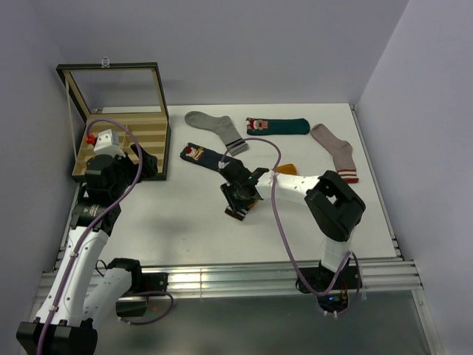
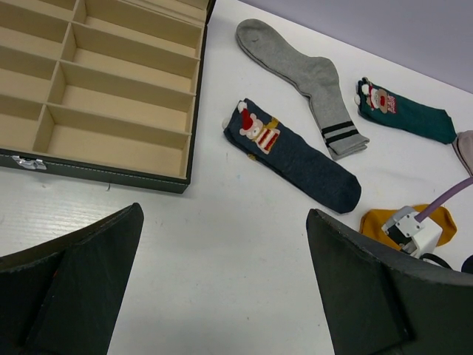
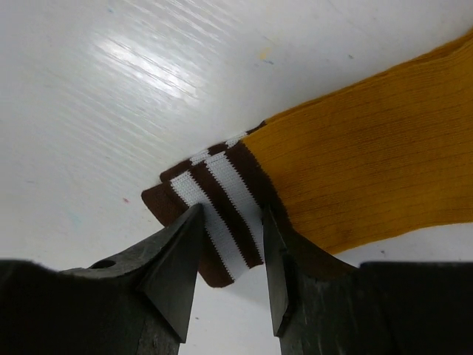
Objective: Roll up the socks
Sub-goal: Move the sock to the center of the board, then roll the sock at the center of the board.
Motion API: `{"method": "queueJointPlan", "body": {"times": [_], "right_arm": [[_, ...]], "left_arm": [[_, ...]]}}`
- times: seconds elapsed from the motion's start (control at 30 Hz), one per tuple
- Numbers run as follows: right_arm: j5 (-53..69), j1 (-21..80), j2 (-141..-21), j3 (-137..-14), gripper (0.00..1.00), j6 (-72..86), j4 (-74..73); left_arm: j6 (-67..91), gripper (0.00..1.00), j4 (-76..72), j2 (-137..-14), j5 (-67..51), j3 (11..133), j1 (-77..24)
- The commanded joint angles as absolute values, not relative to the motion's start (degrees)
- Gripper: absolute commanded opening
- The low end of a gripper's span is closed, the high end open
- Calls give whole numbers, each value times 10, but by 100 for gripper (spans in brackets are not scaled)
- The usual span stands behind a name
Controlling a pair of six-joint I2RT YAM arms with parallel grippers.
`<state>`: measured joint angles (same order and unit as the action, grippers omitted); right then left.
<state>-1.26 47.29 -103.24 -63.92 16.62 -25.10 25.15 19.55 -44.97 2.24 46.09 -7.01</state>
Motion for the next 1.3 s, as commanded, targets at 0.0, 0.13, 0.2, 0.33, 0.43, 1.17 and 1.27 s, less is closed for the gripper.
{"method": "queueJointPlan", "body": {"times": [0.0, 0.13, 0.2, 0.33, 0.43, 1.17, 1.27], "right_arm": [[9, 488, -1049, -671, 46, 171, -239], [-32, 501, -1014, -698, 46, 160, -250], [-46, 509, -993, -693, 46, 150, -245], [-73, 543, -955, -665, 45, 119, -238], [-90, 565, -947, -647, 45, 100, -243], [-187, 622, -1005, -626, 44, 48, -237], [-180, 622, -1014, -626, 43, 48, -229]], "left_arm": [[249, 100, 179, -452, 23, 462, -72], [248, 99, 179, -456, 19, 462, -73], [248, 100, 178, -458, 16, 461, -72], [249, 99, 181, -461, 19, 465, -72], [249, 99, 180, -463, 14, 464, -72], [250, 99, 182, -466, 14, 464, -72], [249, 100, 183, -467, 14, 465, -72]]}}
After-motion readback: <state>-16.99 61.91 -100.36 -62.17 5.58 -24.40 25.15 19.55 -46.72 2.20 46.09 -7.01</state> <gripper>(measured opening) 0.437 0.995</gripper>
